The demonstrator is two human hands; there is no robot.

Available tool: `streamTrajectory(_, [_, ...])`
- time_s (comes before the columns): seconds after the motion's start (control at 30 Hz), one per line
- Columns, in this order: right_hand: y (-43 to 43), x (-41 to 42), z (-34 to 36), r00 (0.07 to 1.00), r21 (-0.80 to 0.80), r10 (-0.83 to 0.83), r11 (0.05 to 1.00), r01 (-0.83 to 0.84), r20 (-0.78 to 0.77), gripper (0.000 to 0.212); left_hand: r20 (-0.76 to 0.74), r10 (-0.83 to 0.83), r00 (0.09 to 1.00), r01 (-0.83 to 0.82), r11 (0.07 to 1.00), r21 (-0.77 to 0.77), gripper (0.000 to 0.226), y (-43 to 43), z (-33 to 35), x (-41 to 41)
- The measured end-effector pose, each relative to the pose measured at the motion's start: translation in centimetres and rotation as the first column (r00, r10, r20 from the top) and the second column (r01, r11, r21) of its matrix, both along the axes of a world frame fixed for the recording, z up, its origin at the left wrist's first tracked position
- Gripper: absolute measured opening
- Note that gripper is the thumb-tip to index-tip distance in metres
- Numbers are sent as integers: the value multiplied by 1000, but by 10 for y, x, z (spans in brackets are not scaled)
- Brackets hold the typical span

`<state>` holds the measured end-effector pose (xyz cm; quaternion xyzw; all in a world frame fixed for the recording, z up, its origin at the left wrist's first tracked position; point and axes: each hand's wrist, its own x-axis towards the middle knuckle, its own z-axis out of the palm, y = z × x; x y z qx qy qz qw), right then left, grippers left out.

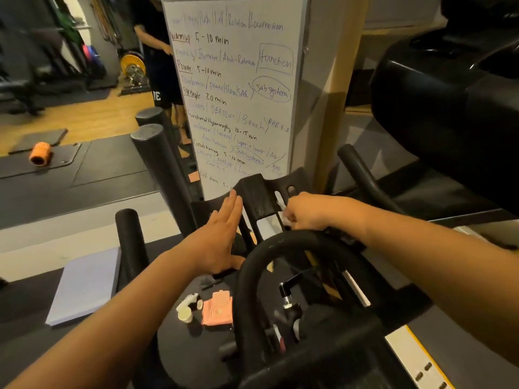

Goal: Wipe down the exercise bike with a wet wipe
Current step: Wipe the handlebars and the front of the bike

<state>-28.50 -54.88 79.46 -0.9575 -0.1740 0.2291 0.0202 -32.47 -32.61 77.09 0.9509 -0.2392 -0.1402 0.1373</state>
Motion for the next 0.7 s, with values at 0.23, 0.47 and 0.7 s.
streamTrajectory(0.23, [-18,23,30,950,225,-166,968,107,264,14,-41,37,998,-38,999,-15,130,1,-5,4])
streamTrajectory(0.47, [1,-6,2,943,-188,-4,980,70,333,26,-3,31,1000,-31,999,-19,133,7,-9,6])
streamTrajectory(0.7, [-6,-21,21,952,-257,-304,923,285,-33,13,31,-16,999,17,1000,-6,133,3,-4,5])
